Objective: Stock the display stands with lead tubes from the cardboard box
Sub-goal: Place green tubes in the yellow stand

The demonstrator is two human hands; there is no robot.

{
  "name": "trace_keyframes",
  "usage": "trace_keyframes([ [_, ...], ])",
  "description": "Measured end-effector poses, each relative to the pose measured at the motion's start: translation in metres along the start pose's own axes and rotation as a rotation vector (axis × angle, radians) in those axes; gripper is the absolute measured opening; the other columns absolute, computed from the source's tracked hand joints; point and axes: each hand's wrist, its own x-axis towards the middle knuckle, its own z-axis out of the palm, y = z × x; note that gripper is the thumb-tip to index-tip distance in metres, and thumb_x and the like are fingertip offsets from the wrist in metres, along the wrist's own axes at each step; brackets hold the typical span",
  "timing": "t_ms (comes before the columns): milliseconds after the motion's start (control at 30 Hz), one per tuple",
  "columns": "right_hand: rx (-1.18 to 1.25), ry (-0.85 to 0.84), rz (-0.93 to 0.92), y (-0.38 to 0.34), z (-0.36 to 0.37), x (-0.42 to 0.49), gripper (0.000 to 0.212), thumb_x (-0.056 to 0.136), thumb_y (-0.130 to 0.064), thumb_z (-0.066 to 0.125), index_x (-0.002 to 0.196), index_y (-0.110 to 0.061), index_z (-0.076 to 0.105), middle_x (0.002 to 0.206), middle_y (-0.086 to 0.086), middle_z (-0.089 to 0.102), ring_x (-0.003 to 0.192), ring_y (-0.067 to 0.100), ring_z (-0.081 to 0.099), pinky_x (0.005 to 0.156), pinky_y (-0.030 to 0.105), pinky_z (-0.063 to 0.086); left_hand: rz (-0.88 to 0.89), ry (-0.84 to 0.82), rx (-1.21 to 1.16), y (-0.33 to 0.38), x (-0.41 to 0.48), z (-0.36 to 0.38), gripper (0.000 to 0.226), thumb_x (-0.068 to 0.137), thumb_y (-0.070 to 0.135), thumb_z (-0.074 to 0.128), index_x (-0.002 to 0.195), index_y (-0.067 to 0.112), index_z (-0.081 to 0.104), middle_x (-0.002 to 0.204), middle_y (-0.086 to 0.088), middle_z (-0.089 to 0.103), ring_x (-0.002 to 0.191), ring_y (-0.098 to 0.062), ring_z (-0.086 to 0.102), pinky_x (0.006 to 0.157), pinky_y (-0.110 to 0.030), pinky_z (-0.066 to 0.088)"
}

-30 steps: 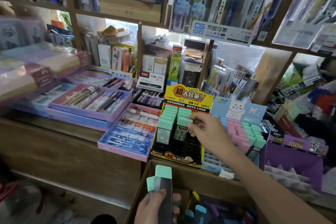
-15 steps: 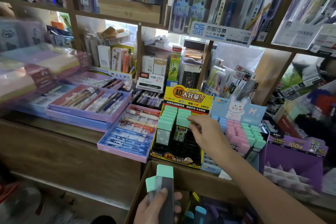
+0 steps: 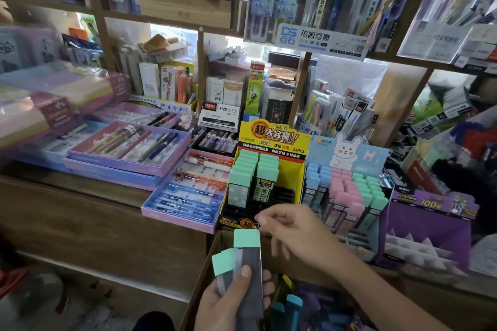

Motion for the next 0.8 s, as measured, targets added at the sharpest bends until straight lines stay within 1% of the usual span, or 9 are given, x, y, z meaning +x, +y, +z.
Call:
trace_keyframes([
  [100,0.088,-0.101,0.047,0.007,0.008,-0.005,0.02,0.097,-0.035,0.069,0.114,-0.024,0.071,0.096,0.004,0.078,0.06,0.014,0.068,0.045,0.021,0.048,-0.015,-0.017,0.04,-0.002,0.003,-0.001,0.054,0.067,0.026,0.078,0.111,-0.004,0.07,0.092,-0.025,0.076,0.075,-0.034,0.077,0.053,-0.032,0.06],
  [200,0.157,-0.123,0.068,0.011,0.011,-0.007,0.018,0.094,-0.031,0.073,0.11,-0.022,0.073,0.085,0.012,0.077,0.059,0.017,0.065,0.044,0.02,0.046,0.008,-0.033,0.066,-0.006,0.004,-0.003,0.053,0.068,0.029,0.076,0.109,-0.004,0.071,0.09,-0.026,0.076,0.072,-0.034,0.076,0.052,-0.033,0.06],
  [300,0.265,-0.122,0.079,0.014,0.01,-0.008,0.014,0.096,-0.024,0.072,0.108,-0.018,0.074,0.08,0.021,0.073,0.059,0.027,0.059,0.043,0.022,0.043,-0.009,-0.079,-0.003,-0.007,0.006,-0.004,0.052,0.08,0.04,0.067,0.106,-0.005,0.074,0.094,-0.027,0.075,0.072,-0.037,0.075,0.053,-0.035,0.06],
  [400,0.355,-0.104,0.057,0.012,0.006,-0.009,0.013,0.099,-0.012,0.066,0.111,-0.01,0.069,0.08,0.011,0.072,0.057,0.016,0.061,0.045,0.021,0.045,-0.092,-0.219,-0.211,-0.01,0.007,-0.007,0.068,0.095,0.053,0.044,0.098,-0.006,0.078,0.089,-0.03,0.072,0.059,-0.038,0.068,0.044,-0.033,0.052],
  [433,0.381,-0.097,0.058,0.012,0.004,-0.009,0.013,0.1,-0.009,0.064,0.113,-0.008,0.067,0.083,0.009,0.072,0.058,0.015,0.062,0.047,0.022,0.046,-0.109,-0.245,-0.264,-0.011,0.008,-0.009,0.068,0.095,0.053,0.043,0.102,-0.006,0.077,0.086,-0.03,0.07,0.055,-0.036,0.065,0.04,-0.032,0.05],
  [500,0.417,-0.102,0.069,0.011,0.0,-0.011,0.014,0.102,-0.006,0.06,0.115,-0.005,0.064,0.087,0.011,0.072,0.063,0.018,0.063,0.05,0.024,0.049,-0.108,-0.275,-0.289,-0.011,0.01,-0.01,0.061,0.083,0.047,0.055,0.113,-0.004,0.07,0.084,-0.031,0.067,0.051,-0.036,0.062,0.039,-0.032,0.048],
  [533,0.423,-0.111,0.076,0.011,-0.002,-0.012,0.015,0.102,-0.005,0.06,0.116,-0.005,0.064,0.09,0.012,0.072,0.066,0.02,0.063,0.052,0.025,0.05,-0.108,-0.267,-0.275,-0.011,0.011,-0.011,0.06,0.077,0.044,0.063,0.114,-0.003,0.07,0.084,-0.031,0.066,0.051,-0.036,0.06,0.04,-0.032,0.048],
  [700,0.515,-0.18,0.132,0.013,-0.004,-0.016,0.025,0.102,-0.005,0.057,0.123,-0.01,0.069,0.108,0.018,0.074,0.085,0.027,0.069,0.066,0.03,0.057,-0.101,-0.188,-0.108,-0.014,0.012,-0.016,0.059,0.052,0.028,0.099,0.095,-0.005,0.075,0.074,-0.025,0.065,0.053,-0.034,0.061,0.047,-0.034,0.048],
  [800,0.59,-0.2,0.176,0.014,-0.004,-0.018,0.027,0.105,-0.009,0.053,0.123,-0.012,0.072,0.11,0.018,0.074,0.09,0.026,0.072,0.071,0.032,0.059,-0.071,-0.037,-0.004,-0.011,0.016,-0.01,0.054,0.046,0.028,0.097,0.09,0.002,0.079,0.072,-0.021,0.066,0.056,-0.03,0.065,0.05,-0.033,0.048],
])
